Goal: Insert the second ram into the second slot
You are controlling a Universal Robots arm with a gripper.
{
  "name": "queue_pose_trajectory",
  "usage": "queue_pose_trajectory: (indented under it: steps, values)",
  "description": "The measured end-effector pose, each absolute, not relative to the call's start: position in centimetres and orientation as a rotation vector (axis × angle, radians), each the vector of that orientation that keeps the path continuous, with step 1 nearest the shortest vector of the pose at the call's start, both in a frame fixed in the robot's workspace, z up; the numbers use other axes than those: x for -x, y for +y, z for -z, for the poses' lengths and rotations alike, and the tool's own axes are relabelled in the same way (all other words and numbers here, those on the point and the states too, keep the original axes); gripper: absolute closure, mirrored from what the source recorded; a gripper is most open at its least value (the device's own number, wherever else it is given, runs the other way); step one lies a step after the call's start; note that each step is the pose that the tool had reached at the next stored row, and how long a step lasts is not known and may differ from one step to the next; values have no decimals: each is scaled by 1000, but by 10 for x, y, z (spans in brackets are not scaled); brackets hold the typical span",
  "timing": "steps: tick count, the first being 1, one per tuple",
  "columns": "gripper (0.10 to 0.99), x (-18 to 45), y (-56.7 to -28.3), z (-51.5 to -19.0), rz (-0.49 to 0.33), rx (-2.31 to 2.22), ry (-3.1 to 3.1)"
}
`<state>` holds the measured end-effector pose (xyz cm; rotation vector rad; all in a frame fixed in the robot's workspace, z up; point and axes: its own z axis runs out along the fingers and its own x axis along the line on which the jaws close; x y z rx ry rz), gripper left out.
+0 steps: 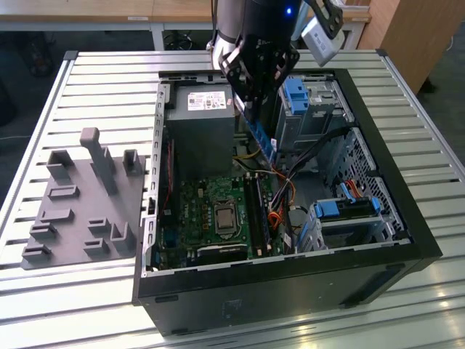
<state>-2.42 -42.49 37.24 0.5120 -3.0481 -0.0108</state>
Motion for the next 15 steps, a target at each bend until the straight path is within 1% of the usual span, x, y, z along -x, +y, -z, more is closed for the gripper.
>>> queue_pose_trajectory:
  steps: [15]
  values:
    - [949,24,-425,-372,11,-276,-3079]
